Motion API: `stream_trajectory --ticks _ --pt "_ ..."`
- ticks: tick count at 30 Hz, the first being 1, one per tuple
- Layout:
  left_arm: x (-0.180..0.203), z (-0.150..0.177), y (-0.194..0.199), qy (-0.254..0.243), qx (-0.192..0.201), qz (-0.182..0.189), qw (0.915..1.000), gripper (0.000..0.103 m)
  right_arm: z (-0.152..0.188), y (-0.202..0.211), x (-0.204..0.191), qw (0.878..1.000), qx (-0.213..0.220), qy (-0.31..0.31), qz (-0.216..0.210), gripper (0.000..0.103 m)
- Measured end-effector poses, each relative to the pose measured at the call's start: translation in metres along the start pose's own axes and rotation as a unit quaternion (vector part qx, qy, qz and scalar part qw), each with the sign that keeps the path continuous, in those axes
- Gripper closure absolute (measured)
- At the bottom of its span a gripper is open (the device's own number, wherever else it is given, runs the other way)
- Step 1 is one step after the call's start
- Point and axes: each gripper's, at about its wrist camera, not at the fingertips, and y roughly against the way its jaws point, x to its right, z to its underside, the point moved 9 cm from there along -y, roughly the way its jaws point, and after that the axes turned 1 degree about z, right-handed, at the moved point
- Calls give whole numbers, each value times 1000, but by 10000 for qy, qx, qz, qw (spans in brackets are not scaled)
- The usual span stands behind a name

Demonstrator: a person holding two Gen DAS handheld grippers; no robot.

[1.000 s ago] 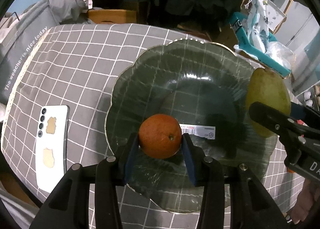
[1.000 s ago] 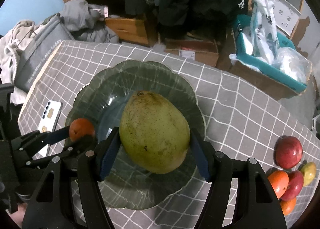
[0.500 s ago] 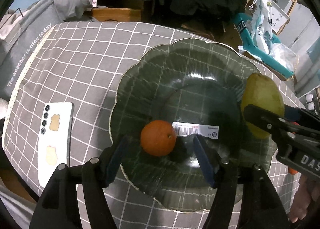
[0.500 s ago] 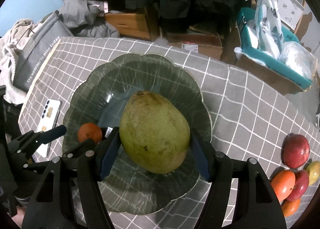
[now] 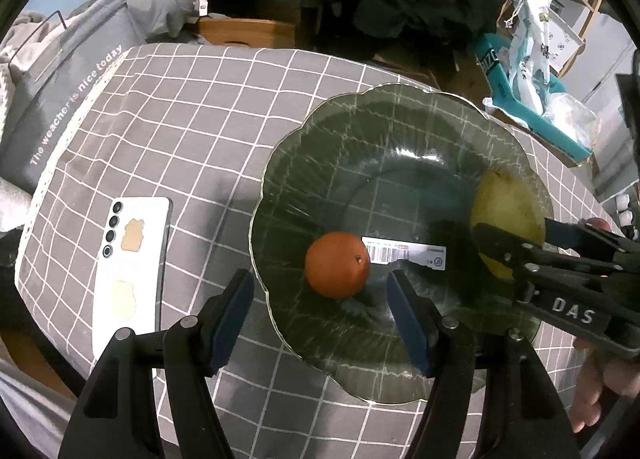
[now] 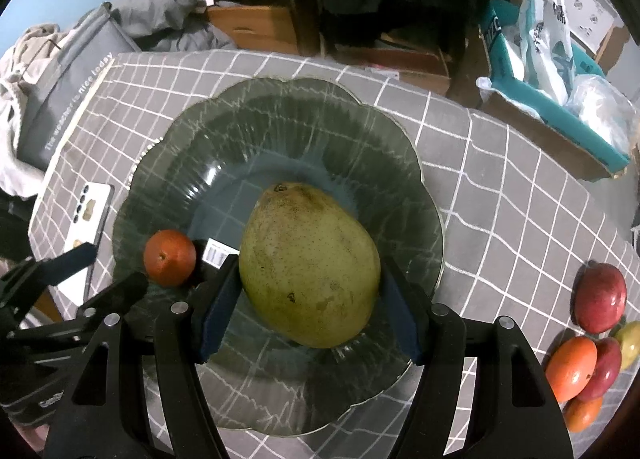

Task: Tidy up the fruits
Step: 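Lower the tangerine into the bowl and open the left tool while the right tool releases the mango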

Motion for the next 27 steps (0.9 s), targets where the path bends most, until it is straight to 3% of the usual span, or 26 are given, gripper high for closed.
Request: stream_trajectory --ticks 9,13,27 --pt "-1 -1 3 -27 47 -63 10000 33 4 -6 -1 9999 -69 59 113 34" --pt "-2 -1 6 11 63 -39 10000 33 -5 8 -3 9996 282 25 26 20" --pt "24 -3 29 -241 256 139 9993 33 -9 67 18 9954 849 -130 431 19"
